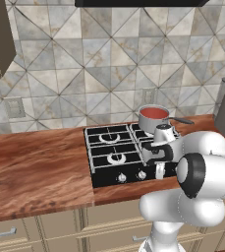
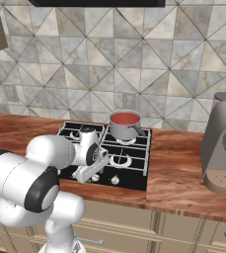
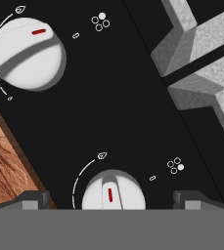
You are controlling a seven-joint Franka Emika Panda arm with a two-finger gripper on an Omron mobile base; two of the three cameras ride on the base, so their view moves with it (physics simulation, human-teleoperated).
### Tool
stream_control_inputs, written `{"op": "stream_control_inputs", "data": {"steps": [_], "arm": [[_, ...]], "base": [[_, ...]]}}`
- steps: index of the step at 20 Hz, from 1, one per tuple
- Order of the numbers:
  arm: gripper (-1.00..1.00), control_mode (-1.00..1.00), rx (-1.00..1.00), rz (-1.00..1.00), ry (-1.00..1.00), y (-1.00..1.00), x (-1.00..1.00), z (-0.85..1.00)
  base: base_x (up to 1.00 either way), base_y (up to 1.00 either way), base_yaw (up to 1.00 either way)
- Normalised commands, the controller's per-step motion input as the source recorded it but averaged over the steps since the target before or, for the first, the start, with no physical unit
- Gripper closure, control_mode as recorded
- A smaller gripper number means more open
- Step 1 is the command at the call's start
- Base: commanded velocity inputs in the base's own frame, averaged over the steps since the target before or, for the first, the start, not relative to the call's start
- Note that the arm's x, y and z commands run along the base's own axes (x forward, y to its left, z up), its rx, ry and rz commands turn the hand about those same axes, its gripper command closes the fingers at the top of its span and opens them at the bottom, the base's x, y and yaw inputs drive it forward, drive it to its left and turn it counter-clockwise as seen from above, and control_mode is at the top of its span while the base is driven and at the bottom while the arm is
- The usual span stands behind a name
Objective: Wait until the marinara sauce is simmered to a deep red color and then turn off the stove.
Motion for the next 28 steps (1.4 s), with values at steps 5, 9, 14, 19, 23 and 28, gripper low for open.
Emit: {"op": "stream_control_inputs", "data": {"steps": [5,9,14,19,23,28], "arm": [[-1.0,-1.0,0.0,0.0,0.0,0.0,0.0,0.0],[-1.0,-1.0,0.0,0.0,0.0,0.0,0.0,0.0],[-1.0,-1.0,0.0,0.0,0.0,0.0,0.0,0.0],[-1.0,-1.0,0.0,0.0,0.0,0.0,0.0,0.0],[-1.0,-1.0,0.0,0.0,0.0,0.0,0.0,0.0],[-1.0,-1.0,0.0,0.0,0.0,0.0,0.0,0.0]], "base": [[0.0,0.0,0.0],[0.0,0.0,0.0],[0.0,0.0,0.0],[0.0,0.0,0.0],[0.0,0.0,0.0],[0.0,0.0,0.0]]}}
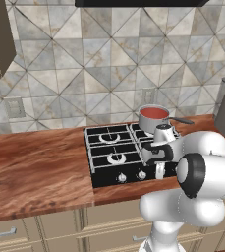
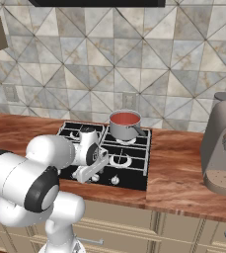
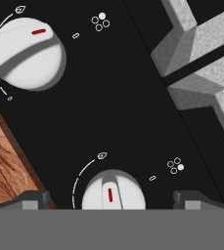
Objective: Wait until the marinara sauce is simmered to a deep red color and then turn off the stove.
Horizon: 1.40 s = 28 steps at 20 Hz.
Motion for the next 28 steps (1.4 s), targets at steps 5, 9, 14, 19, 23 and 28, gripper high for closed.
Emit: {"op": "stream_control_inputs", "data": {"steps": [5,9,14,19,23,28], "arm": [[-1.0,-1.0,0.0,0.0,0.0,0.0,0.0,0.0],[-1.0,-1.0,0.0,0.0,0.0,0.0,0.0,0.0],[-1.0,-1.0,0.0,0.0,0.0,0.0,0.0,0.0],[-1.0,-1.0,0.0,0.0,0.0,0.0,0.0,0.0],[-1.0,-1.0,0.0,0.0,0.0,0.0,0.0,0.0],[-1.0,-1.0,0.0,0.0,0.0,0.0,0.0,0.0]], "base": [[0.0,0.0,0.0],[0.0,0.0,0.0],[0.0,0.0,0.0],[0.0,0.0,0.0],[0.0,0.0,0.0],[0.0,0.0,0.0]]}}
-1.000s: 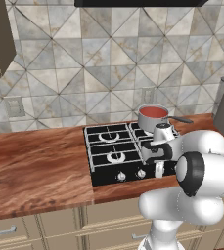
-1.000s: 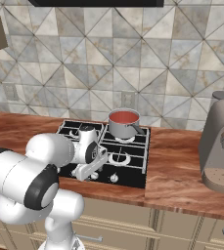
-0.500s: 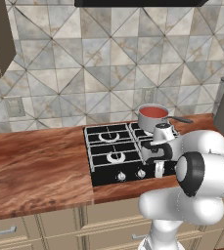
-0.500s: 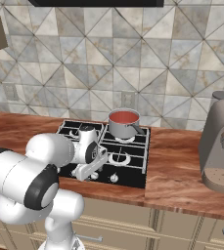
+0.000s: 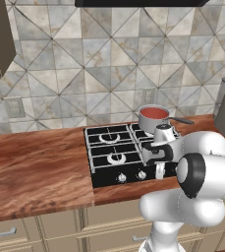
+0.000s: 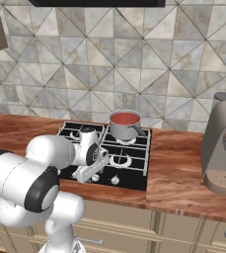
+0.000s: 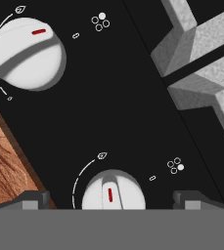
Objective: Wait until the marinara sauce is simmered to a deep red color and then turn off the stove.
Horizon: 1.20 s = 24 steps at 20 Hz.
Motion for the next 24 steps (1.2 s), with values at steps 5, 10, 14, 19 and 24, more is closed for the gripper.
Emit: {"op": "stream_control_inputs", "data": {"steps": [5,10,14,19,24], "arm": [[-1.0,-1.0,0.0,0.0,0.0,0.0,0.0,0.0],[-1.0,-1.0,0.0,0.0,0.0,0.0,0.0,0.0],[-1.0,-1.0,0.0,0.0,0.0,0.0,0.0,0.0],[-1.0,-1.0,0.0,0.0,0.0,0.0,0.0,0.0],[-1.0,-1.0,0.0,0.0,0.0,0.0,0.0,0.0]], "base": [[0.0,0.0,0.0],[0.0,0.0,0.0],[0.0,0.0,0.0],[0.0,0.0,0.0],[0.0,0.0,0.0]]}}
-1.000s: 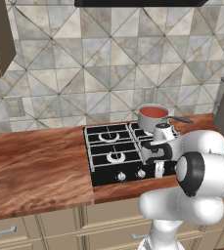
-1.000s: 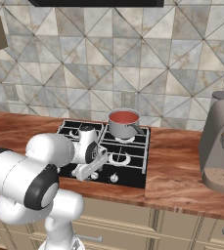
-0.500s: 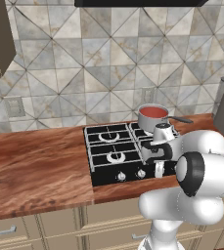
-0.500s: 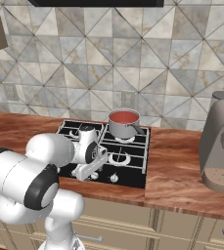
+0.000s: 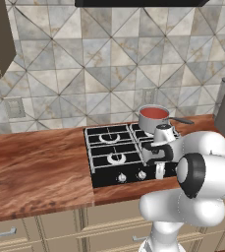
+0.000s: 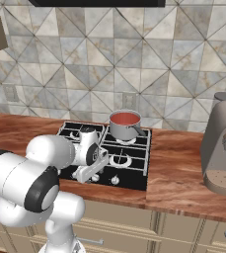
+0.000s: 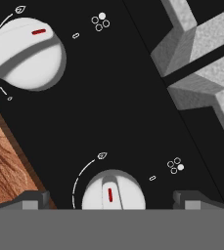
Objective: Wait until the marinara sauce is simmered to a deep red color and then turn off the stove.
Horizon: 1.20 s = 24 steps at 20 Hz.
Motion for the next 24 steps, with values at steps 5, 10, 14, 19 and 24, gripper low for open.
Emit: {"op": "stream_control_inputs", "data": {"steps": [5,10,14,19,24], "arm": [[-1.0,-1.0,0.0,0.0,0.0,0.0,0.0,0.0],[-1.0,-1.0,0.0,0.0,0.0,0.0,0.0,0.0],[-1.0,-1.0,0.0,0.0,0.0,0.0,0.0,0.0],[-1.0,-1.0,0.0,0.0,0.0,0.0,0.0,0.0],[-1.0,-1.0,0.0,0.0,0.0,0.0,0.0,0.0]], "base": [[0.0,0.0,0.0],[0.0,0.0,0.0],[0.0,0.0,0.0],[0.0,0.0,0.0],[0.0,0.0,0.0]]}}
